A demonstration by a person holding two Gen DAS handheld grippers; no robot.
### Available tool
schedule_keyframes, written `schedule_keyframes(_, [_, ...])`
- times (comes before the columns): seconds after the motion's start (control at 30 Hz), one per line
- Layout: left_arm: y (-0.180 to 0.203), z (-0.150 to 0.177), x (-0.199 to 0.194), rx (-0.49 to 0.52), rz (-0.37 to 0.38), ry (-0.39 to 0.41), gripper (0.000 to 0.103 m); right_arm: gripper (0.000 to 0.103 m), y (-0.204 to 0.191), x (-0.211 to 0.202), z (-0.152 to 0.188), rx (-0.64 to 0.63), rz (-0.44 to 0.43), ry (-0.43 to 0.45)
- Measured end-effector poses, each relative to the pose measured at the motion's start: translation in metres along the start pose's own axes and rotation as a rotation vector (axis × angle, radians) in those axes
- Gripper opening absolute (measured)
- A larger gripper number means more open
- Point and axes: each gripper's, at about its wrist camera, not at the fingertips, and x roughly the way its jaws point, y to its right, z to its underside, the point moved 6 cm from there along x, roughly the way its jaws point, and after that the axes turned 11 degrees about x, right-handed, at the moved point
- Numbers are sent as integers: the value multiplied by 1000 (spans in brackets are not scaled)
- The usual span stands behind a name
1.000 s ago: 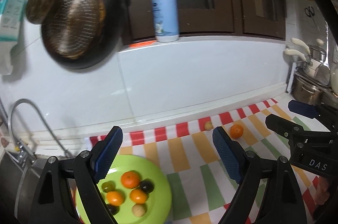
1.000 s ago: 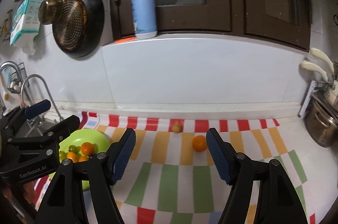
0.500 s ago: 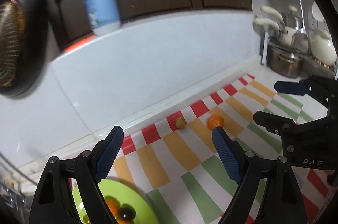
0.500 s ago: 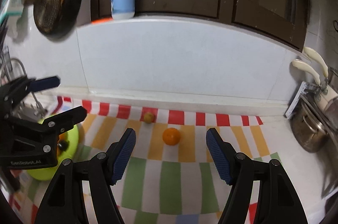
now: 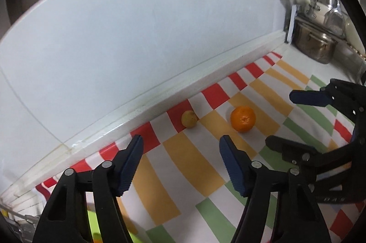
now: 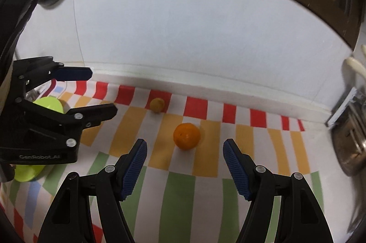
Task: Organize fruits
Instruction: 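Move both open grippers toward the last yellow fruit and orange on the cloth, then grasp the small yellow fruit with the left gripper while the right gripper grasps the orange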
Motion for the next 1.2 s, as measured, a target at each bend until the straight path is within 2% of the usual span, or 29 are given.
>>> schedule_keyframes(0.2, [-6, -1, 38, -70, 46, -52, 58, 69, 4, 32, 5, 50, -13, -51])
schedule_keyframes(0.3, [-3, -3, 53, -61, 43, -75, 53, 68, 8, 45, 6, 66, -14, -61])
schedule_keyframes(0.43, [-2, -7, 68, -79, 37, -91, 53, 63, 11, 59, 6, 87, -19, -81])
schedule_keyframes(0.67, [-5, -10, 92, -122, 39, -131, 45, 53, 18, 78, 5, 127, -33, -101])
schedule_keyframes(0.83, [-5, -8, 102, -139, 41, -150, 41, 52, 17, 85, 1, 139, -62, -102])
schedule_keyframes(0.97, [-5, -11, 107, -152, 48, -152, 36, 42, 15, 91, -2, 134, -85, -112])
schedule_keyframes(1.1, [-2, -14, 109, -150, 59, -147, 26, 41, 23, 89, -5, 163, -79, -98])
schedule_keyframes(1.2, [1, -15, 107, -124, 52, -143, 26, 41, 27, 87, -5, 190, -77, -96])
